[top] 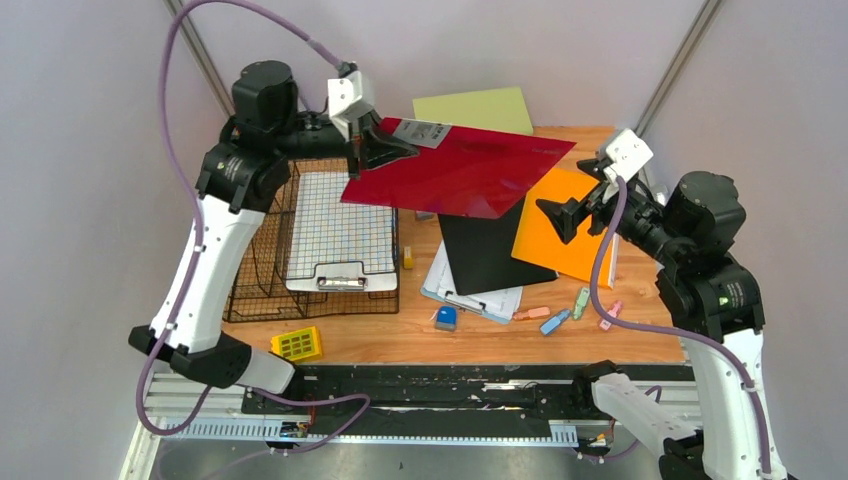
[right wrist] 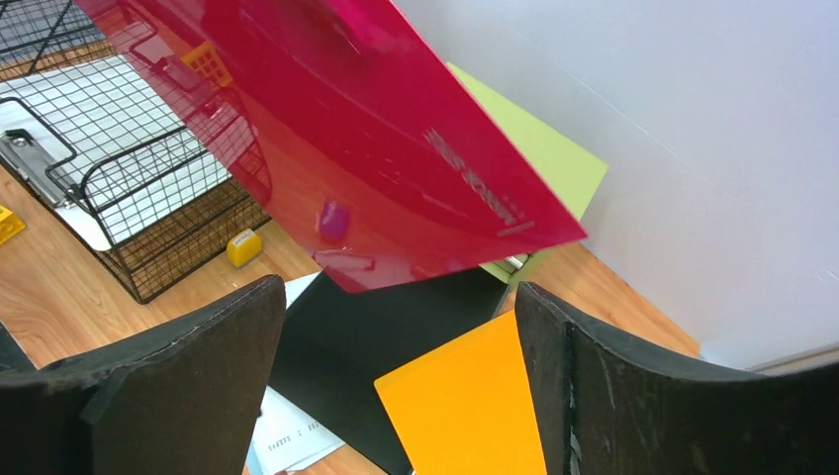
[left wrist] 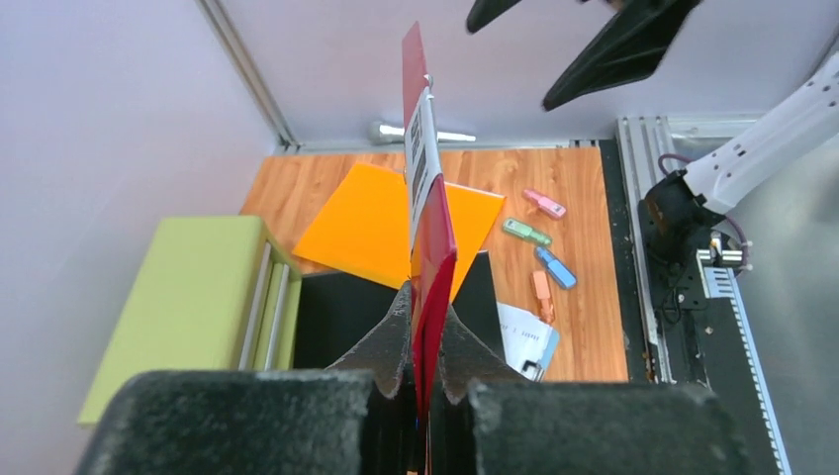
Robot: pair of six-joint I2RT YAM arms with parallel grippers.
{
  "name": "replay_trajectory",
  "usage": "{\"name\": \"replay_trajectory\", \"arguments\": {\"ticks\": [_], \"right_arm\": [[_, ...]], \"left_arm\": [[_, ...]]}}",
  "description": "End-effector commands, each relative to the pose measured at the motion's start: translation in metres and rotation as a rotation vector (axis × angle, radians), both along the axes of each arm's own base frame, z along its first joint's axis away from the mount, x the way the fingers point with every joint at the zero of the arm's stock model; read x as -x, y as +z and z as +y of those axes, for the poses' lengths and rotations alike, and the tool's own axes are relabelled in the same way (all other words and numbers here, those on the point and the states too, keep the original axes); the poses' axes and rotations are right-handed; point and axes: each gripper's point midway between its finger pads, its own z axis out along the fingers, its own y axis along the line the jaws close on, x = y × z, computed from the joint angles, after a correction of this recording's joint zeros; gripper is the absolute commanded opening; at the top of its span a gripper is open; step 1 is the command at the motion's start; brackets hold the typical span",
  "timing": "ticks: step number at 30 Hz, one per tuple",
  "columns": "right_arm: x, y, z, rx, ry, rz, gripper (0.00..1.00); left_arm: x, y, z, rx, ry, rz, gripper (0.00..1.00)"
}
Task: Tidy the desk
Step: Place the folder in the storage box.
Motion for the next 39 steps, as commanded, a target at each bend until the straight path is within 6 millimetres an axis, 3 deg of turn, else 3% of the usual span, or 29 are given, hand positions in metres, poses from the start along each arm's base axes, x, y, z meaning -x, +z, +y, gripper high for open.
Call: {"name": "replay_trajectory", "arguments": {"ticks": [1,7,10,17,21,25,27,30,35,36,37,38,39], "right_arm": [[-0.016,0.0,-0.006,-0.022,-0.057,0.0,0.88],[-0.034,-0.014,-0.009,-0.055,-0.073,0.05,0.87],[-0.038,-0.024,-0.002,-0.077,0.001,0.094,0.87],[-0.014,-0.049,0.037,-0.077,0.332,0.161,0.82],[-0.002,-0.054,0.048,-0.087,0.445,0.171,0.81],[-0.002,-0.059,0.052,-0.095,0.482,0.176,0.79],[0.003,-0.061,0.056,-0.105,0.528,0.183,0.72],[0.015,-0.062,0.061,-0.128,0.607,0.205,0.5],[0.017,-0.054,0.058,-0.126,0.584,0.183,0.0],[0.016,-0.052,0.056,-0.122,0.566,0.174,0.0],[0.013,-0.05,0.054,-0.115,0.536,0.166,0.0],[0.008,-0.047,0.05,-0.105,0.495,0.155,0.0],[0.004,-0.042,0.047,-0.091,0.454,0.136,0.0]], "left_arm": [[0.041,0.036,0.018,0.079,-0.102,-0.069,0.0],[0.047,0.041,0.039,0.085,-0.091,-0.074,0.0],[0.054,0.038,0.044,0.095,-0.113,-0.038,0.0],[0.048,0.032,0.046,0.137,-0.124,0.044,0.0],[0.039,0.028,0.044,0.165,-0.125,0.09,0.0],[0.037,0.026,0.042,0.193,-0.151,0.125,0.0],[0.037,0.03,0.041,0.222,-0.167,0.095,0.0],[0.036,0.028,0.041,0.257,-0.171,0.145,0.0],[0.023,0.015,0.042,0.26,-0.136,0.181,0.0],[0.021,0.018,0.043,0.248,-0.124,0.121,0.0],[0.017,0.005,0.043,0.218,-0.093,0.195,0.02],[0.013,0.009,0.045,0.199,-0.069,0.101,0.15],[0.013,-0.007,0.047,0.153,-0.039,0.187,0.24]]}}
